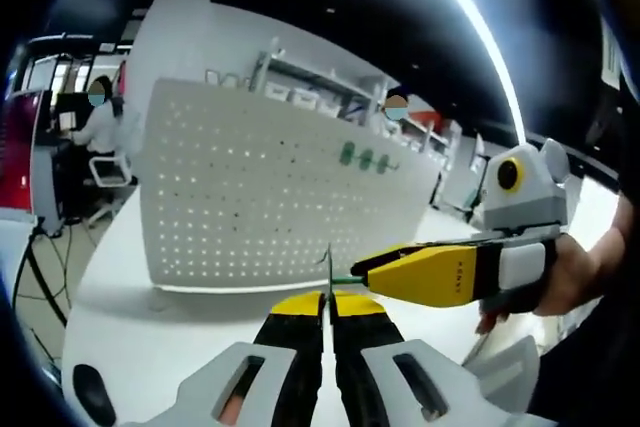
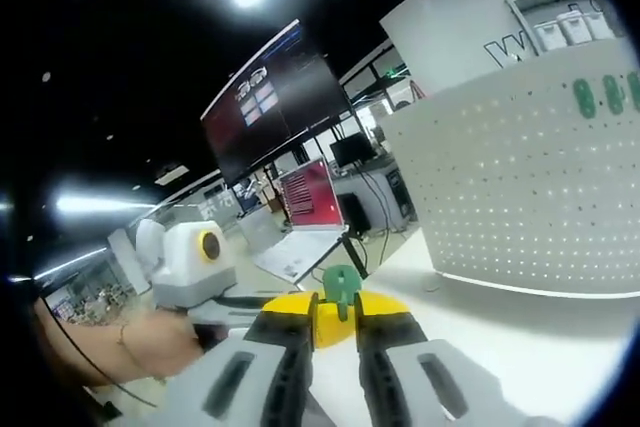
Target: Insert the hook assembly into the mounting plate slot until the hook locks in place.
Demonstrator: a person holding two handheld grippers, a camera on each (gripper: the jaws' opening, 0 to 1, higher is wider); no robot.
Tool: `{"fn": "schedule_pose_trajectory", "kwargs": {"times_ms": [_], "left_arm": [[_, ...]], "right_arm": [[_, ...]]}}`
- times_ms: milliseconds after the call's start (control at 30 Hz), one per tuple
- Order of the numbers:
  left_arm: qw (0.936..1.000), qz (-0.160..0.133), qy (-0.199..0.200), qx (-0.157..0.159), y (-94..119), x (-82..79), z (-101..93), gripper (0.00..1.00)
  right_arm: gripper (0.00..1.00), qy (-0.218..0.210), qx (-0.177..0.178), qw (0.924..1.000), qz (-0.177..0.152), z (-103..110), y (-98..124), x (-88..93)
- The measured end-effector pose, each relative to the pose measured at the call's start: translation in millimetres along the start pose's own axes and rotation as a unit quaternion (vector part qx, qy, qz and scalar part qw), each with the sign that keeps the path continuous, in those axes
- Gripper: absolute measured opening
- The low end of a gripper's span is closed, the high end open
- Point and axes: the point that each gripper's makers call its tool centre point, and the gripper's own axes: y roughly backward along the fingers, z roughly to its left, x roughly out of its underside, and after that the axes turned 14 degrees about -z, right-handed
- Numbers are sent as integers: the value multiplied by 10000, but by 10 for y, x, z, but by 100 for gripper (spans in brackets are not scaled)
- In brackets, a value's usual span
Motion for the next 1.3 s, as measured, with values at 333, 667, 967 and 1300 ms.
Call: {"fn": "schedule_pose_trajectory", "kwargs": {"times_ms": [333, 667, 967, 1300], "left_arm": [[9996, -164, -194, 80, -5, -86, -99, 1], [9985, -295, -450, -50, -2, -182, -79, 1], [9983, 104, -548, 158, 62, -49, -94, 3], [9984, 252, -381, 341, 60, 72, -121, 47]], "right_arm": [[5, -139, 129, 9997, -133, 12, 3, -47], [1, -268, 285, 9986, -347, 10, -13, -107], [0, -185, 237, 9995, -137, 8, 20, 10], [0, 190, -77, 9998, 52, -9, -9, -49]]}}
